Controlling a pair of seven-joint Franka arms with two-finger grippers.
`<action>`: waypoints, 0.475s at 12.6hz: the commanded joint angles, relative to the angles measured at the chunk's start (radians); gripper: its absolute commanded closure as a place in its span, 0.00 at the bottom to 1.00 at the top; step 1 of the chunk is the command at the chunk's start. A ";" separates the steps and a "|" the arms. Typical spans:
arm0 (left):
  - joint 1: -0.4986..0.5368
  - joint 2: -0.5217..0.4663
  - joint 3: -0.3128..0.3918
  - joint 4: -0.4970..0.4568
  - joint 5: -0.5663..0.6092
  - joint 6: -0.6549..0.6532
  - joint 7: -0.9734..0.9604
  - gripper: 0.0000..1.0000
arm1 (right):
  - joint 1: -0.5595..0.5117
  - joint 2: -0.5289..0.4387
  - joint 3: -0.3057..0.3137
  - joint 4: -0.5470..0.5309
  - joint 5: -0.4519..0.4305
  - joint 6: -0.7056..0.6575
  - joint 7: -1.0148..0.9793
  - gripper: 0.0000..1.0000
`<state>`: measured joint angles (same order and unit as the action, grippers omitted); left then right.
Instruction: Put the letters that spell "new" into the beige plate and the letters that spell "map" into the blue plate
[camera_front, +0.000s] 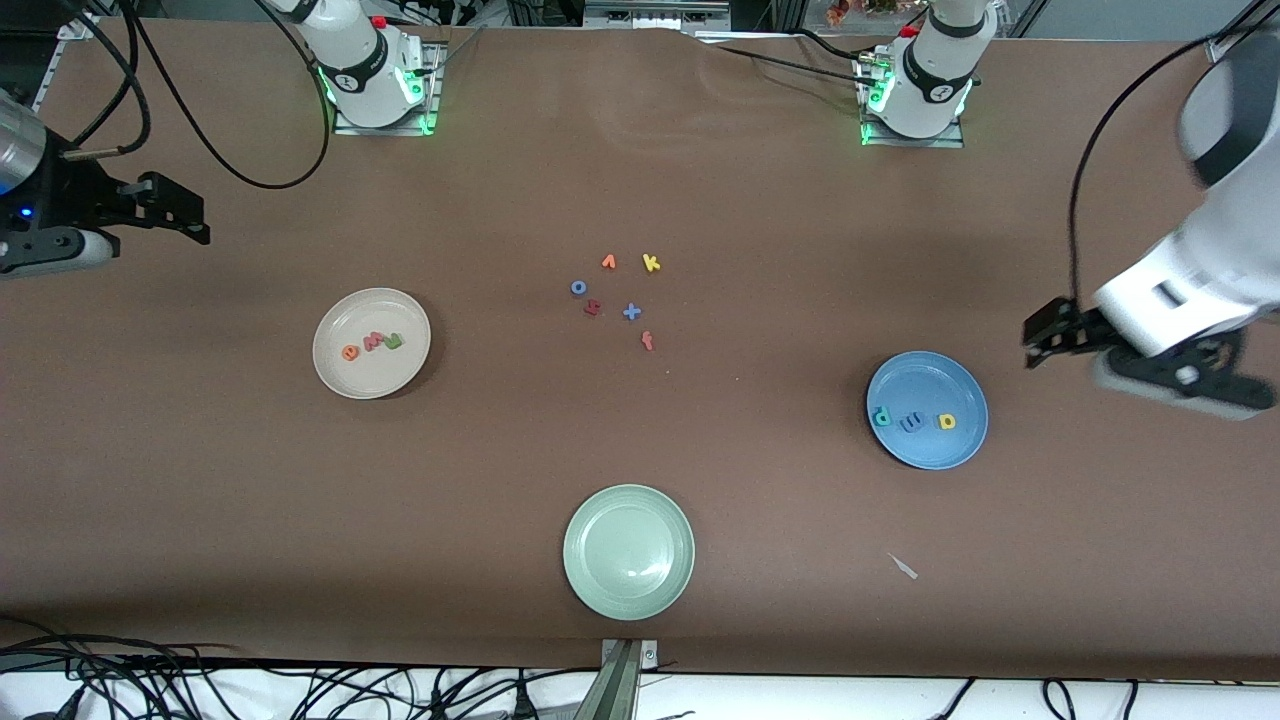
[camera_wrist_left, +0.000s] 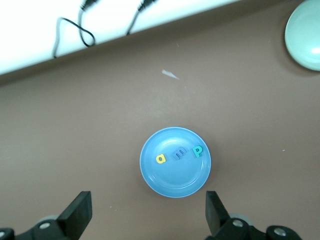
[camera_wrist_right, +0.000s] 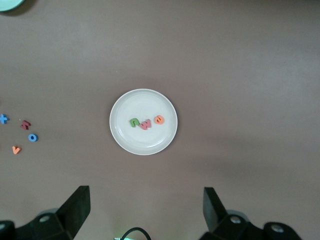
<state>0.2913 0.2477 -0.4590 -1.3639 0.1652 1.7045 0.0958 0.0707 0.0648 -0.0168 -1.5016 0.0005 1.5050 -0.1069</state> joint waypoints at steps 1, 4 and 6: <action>-0.172 -0.135 0.228 -0.044 -0.143 -0.062 -0.007 0.00 | 0.009 0.027 -0.002 0.052 -0.002 -0.022 -0.001 0.00; -0.302 -0.257 0.399 -0.121 -0.211 -0.078 -0.013 0.00 | 0.005 0.035 -0.005 0.054 -0.005 -0.015 -0.016 0.00; -0.340 -0.294 0.419 -0.210 -0.191 -0.080 -0.048 0.00 | 0.001 0.041 -0.008 0.057 -0.010 -0.012 -0.014 0.00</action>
<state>-0.0079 0.0109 -0.0670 -1.4614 -0.0221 1.6084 0.0840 0.0731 0.0842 -0.0189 -1.4834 0.0005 1.5049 -0.1069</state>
